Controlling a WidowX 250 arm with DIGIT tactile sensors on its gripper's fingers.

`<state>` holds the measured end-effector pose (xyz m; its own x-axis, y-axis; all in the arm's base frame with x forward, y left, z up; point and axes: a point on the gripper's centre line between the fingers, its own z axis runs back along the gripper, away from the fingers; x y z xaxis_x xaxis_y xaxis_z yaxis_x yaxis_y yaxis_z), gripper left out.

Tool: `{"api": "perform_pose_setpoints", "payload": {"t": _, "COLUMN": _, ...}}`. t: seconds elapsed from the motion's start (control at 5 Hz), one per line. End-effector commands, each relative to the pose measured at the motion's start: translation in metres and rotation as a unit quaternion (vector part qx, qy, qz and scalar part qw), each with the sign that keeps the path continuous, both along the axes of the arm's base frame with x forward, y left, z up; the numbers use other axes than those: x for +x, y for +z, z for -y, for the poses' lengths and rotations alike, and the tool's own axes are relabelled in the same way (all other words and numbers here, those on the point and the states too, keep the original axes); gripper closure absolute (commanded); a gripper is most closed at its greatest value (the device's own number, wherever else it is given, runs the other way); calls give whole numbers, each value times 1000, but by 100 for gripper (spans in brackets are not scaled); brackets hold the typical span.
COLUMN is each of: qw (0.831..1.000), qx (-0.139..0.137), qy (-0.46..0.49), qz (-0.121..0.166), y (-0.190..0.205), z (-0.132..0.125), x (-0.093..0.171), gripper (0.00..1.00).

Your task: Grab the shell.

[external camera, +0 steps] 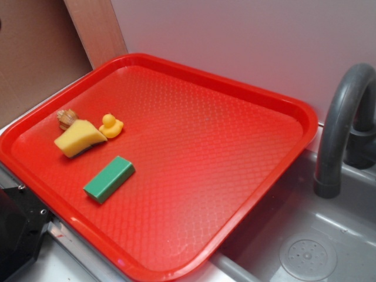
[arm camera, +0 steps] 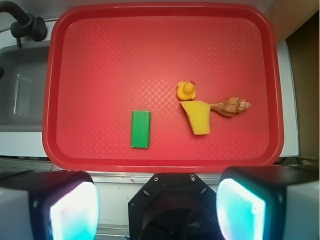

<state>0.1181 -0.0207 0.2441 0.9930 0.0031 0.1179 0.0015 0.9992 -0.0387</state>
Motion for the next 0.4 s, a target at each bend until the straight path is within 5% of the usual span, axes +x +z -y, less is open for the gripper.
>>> {"api": "perform_pose_setpoints", "payload": {"t": 0.0, "qw": 1000, "qx": 0, "qy": 0, "qz": 0, "y": 0, "z": 0, "x": 0, "gripper": 0}}
{"api": "perform_pose_setpoints", "payload": {"t": 0.2, "qw": 993, "qx": 11, "qy": 110, "qz": 31, "y": 6, "z": -12, "x": 5, "gripper": 0}}
